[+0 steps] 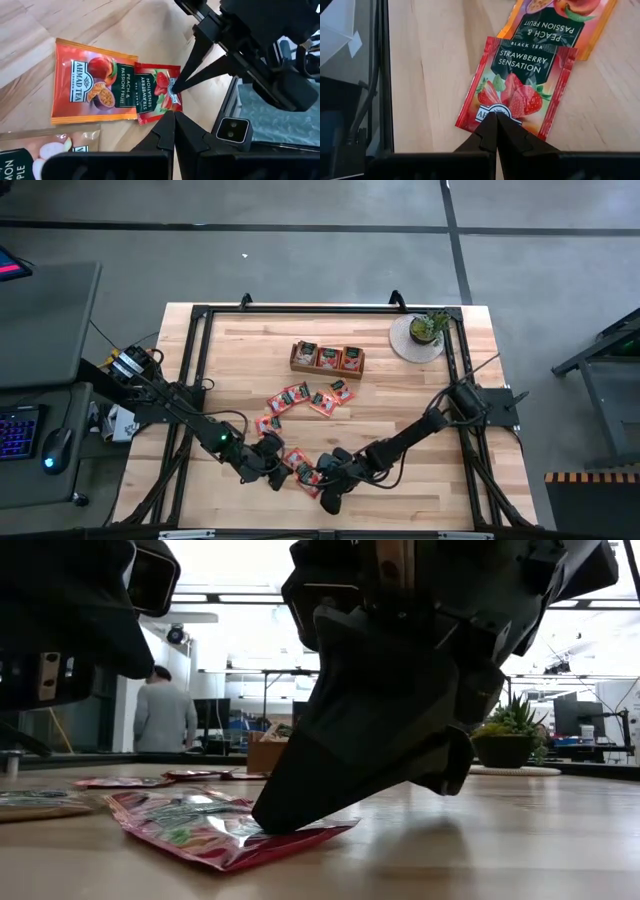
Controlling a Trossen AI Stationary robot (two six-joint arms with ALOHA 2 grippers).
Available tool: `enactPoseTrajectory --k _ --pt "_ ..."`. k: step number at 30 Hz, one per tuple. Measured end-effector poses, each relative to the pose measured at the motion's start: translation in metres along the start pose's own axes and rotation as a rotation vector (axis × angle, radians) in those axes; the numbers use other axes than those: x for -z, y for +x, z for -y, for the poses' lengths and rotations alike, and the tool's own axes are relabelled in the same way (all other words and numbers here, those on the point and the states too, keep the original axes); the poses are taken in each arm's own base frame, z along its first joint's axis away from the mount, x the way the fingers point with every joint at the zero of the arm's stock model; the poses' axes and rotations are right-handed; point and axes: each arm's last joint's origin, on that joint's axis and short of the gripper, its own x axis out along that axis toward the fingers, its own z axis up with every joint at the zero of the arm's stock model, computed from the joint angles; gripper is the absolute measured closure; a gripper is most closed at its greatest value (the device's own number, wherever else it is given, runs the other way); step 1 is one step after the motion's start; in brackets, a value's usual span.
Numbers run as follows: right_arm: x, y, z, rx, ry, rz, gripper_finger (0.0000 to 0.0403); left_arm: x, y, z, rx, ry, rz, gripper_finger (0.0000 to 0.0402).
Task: Pick & Place Tea
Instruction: Put the red tea bag into the middle section of the wooden organizer
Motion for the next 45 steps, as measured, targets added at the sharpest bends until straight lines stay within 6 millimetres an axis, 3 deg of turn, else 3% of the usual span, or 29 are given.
enactPoseTrajectory --k 7,23,28,33,38,45 --pt "-0.012 0.002 0.011 -0.001 0.098 -0.008 0.0403 0.002 0.0 -0.005 -0.042 -0.061 -0.062 0.0401" --pt "-0.044 0.007 0.04 -0.008 0.14 -0.02 0.0403 0.001 0.001 -0.009 -0.084 -0.114 -0.097 0.0401" --pt "-0.045 0.003 0.04 0.005 0.104 -0.026 0.0403 0.004 0.008 -0.016 -0.124 -0.099 -0.1 0.0401" --pt "-0.046 -0.001 0.04 0.04 0.086 -0.022 0.0403 0.013 0.028 -0.026 -0.157 -0.087 -0.114 0.0401" --pt "-0.047 -0.001 0.04 0.045 0.071 -0.024 0.0403 0.019 0.048 -0.022 -0.149 -0.089 -0.129 0.0401" --pt "-0.045 -0.001 0.038 0.045 0.066 -0.025 0.0403 0.015 0.054 -0.019 -0.163 -0.181 -0.077 0.04"
